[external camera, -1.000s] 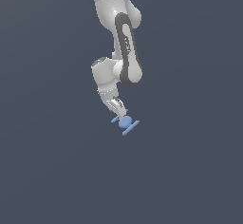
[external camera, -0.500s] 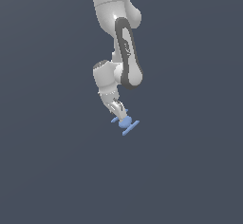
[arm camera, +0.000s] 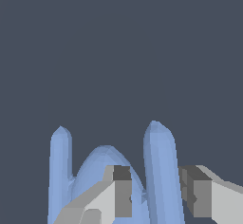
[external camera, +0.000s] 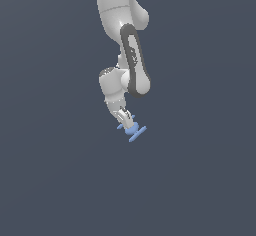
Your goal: Pick up the object and move it to a goal position.
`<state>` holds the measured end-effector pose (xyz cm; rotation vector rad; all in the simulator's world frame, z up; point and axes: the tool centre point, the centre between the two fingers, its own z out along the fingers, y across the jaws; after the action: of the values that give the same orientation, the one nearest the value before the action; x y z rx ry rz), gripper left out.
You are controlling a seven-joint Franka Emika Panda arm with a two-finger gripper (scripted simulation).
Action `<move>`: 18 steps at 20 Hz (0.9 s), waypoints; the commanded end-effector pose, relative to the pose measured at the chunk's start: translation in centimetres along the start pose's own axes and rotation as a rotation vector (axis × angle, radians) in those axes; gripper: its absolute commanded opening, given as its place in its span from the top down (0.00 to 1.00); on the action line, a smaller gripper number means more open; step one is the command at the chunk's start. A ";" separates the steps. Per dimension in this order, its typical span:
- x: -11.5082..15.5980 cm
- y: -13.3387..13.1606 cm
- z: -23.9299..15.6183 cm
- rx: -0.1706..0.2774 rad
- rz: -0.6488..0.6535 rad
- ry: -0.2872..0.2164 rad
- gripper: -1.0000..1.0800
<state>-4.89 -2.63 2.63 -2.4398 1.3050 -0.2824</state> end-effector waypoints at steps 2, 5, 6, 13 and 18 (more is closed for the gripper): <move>-0.2 0.2 0.3 -0.003 0.000 -0.005 1.00; -0.2 0.2 0.3 -0.003 0.000 -0.005 1.00; -0.2 0.2 0.3 -0.003 0.000 -0.005 1.00; -0.2 -0.2 -0.2 0.000 -0.001 -0.001 1.00; -0.8 -0.7 -1.2 0.000 0.000 -0.001 1.00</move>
<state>-5.12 -2.10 3.62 -2.4395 1.3055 -0.2812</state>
